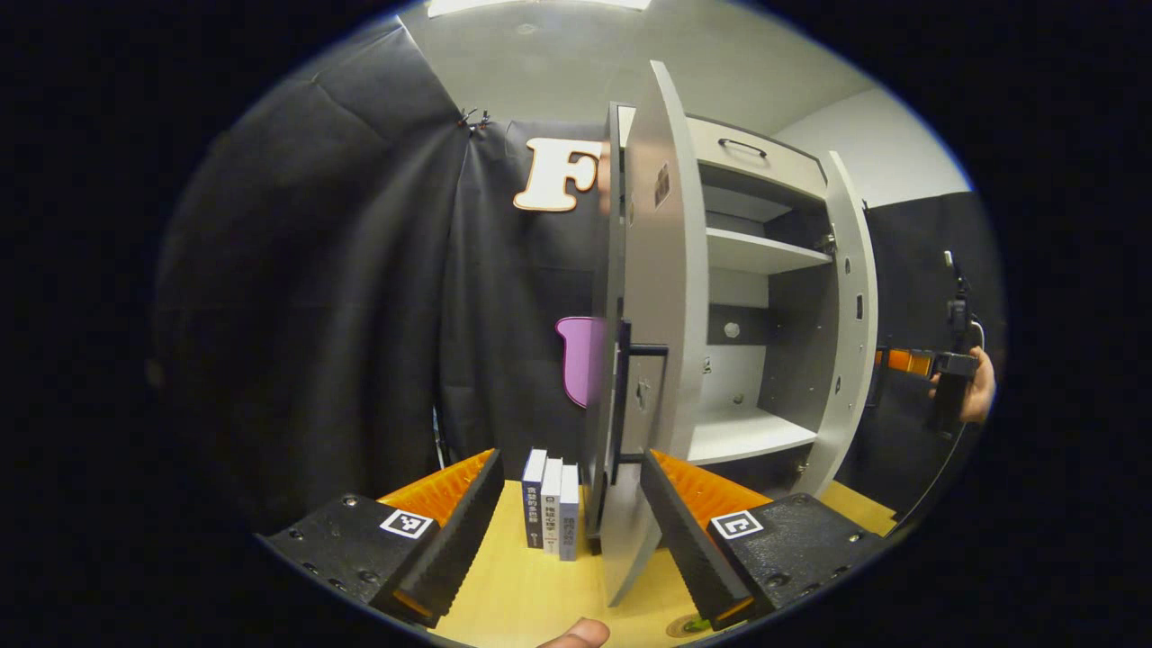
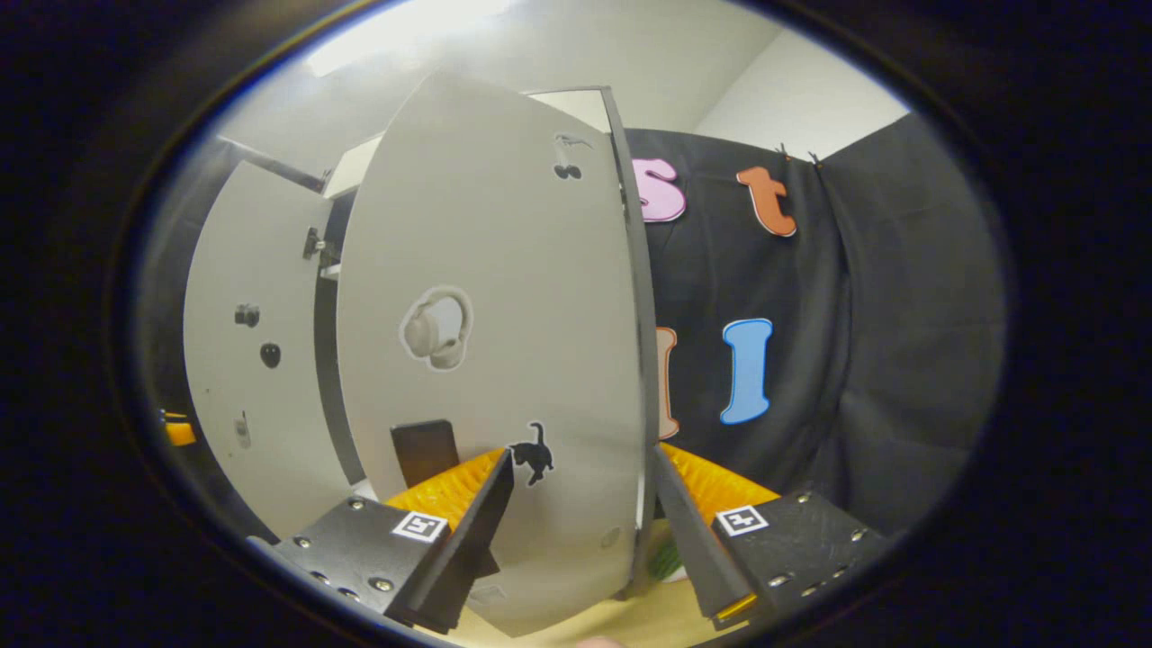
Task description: Grasp the bottle in the cabinet with the left hand and place it on the coaster, then close the right door with the right hand and the left door with the left hand.
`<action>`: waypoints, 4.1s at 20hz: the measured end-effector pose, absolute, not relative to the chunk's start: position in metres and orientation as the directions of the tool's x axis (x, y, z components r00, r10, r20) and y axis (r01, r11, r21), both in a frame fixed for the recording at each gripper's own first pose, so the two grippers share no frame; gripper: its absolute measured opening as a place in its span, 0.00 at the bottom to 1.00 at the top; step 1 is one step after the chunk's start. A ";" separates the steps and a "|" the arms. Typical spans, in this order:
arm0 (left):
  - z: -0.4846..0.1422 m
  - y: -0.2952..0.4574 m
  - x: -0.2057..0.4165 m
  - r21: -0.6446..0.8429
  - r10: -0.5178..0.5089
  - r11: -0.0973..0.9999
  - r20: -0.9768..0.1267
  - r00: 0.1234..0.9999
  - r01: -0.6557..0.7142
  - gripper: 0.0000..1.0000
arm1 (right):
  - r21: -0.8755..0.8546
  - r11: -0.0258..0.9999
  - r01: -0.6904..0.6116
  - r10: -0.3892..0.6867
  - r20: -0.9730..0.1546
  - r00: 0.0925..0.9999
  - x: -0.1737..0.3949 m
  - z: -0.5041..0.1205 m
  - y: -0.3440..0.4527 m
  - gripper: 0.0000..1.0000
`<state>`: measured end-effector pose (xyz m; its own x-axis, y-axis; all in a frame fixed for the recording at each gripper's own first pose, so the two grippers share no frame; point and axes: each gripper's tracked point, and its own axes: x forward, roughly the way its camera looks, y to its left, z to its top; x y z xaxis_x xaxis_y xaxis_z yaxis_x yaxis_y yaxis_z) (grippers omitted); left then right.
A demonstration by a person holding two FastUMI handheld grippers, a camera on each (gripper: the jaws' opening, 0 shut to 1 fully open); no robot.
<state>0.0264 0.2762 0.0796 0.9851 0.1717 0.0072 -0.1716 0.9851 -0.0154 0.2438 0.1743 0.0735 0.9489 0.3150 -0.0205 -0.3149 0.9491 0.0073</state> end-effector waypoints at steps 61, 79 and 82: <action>0.078 0.159 0.112 -0.052 0.047 0.997 -0.062 0.997 -0.050 0.94 | -0.029 0.993 -0.111 0.111 -0.010 0.994 -0.024 0.070 0.053 0.95; 0.134 0.127 0.024 -0.064 0.087 0.994 0.043 0.995 -0.084 0.95 | -0.014 0.976 -0.217 0.217 0.047 0.975 -0.011 0.107 0.134 0.92; 0.129 0.117 0.030 -0.040 0.077 0.996 0.041 0.996 -0.075 0.95 | -0.041 0.980 -0.194 0.196 0.058 0.979 0.003 0.105 0.137 0.92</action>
<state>0.0302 0.1172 0.1293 0.9962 0.0769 0.0405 -0.0753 0.9964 -0.0401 0.0026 0.1365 0.1050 0.9789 0.1958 0.0580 -0.1936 0.9802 -0.0412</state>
